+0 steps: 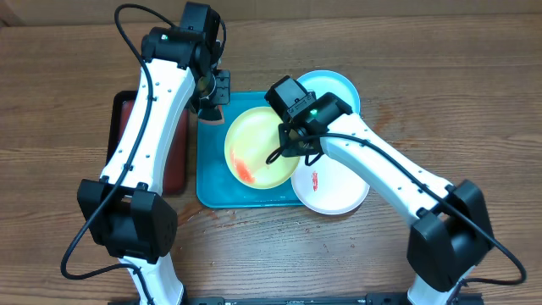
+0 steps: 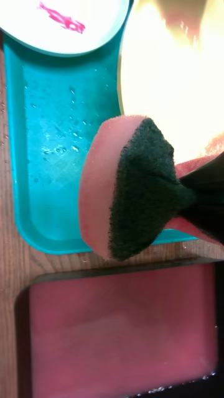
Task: Clean dirty plates on tray and stack at the side
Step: 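Lift the yellow plate off the teal tray with the right gripper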
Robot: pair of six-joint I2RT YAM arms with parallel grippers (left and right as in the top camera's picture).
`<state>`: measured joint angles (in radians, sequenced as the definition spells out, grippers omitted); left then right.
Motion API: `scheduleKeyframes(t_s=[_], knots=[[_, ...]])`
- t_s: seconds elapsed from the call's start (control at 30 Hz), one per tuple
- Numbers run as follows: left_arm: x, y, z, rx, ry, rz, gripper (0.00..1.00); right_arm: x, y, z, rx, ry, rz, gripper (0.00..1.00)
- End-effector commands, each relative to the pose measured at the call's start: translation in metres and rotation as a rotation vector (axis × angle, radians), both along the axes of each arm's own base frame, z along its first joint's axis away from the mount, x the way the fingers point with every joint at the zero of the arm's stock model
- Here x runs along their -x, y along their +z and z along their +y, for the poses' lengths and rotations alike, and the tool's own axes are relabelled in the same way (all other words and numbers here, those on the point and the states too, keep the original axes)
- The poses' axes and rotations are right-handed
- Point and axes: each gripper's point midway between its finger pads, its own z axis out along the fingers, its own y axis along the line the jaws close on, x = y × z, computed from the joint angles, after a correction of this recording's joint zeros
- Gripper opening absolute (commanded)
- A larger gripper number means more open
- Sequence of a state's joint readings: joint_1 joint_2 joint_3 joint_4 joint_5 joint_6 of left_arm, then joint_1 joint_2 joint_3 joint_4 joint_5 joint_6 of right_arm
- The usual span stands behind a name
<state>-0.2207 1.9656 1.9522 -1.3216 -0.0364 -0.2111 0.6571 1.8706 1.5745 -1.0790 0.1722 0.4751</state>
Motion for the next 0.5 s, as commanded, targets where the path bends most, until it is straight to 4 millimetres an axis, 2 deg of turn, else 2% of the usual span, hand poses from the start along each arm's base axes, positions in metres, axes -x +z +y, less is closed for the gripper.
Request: scheduleKeyframes(t_s=[0.0,0.23,0.47], knots=[[0.001,0.002,0.0,0.02,0.022,-0.001,0.04,-0.009,0.029,-0.004,0.011,-0.012,-0.094,0.04],[0.001,0.002,-0.002,0.026,0.02,0.0,0.04,-0.019,0.037,-0.027,0.149,-0.07,-0.189,0.04],[0.001,0.002,-0.003,0.035,0.018,0.001,0.04,-0.025,0.054,-0.037,0.294,-0.098,-0.326,0.04]])
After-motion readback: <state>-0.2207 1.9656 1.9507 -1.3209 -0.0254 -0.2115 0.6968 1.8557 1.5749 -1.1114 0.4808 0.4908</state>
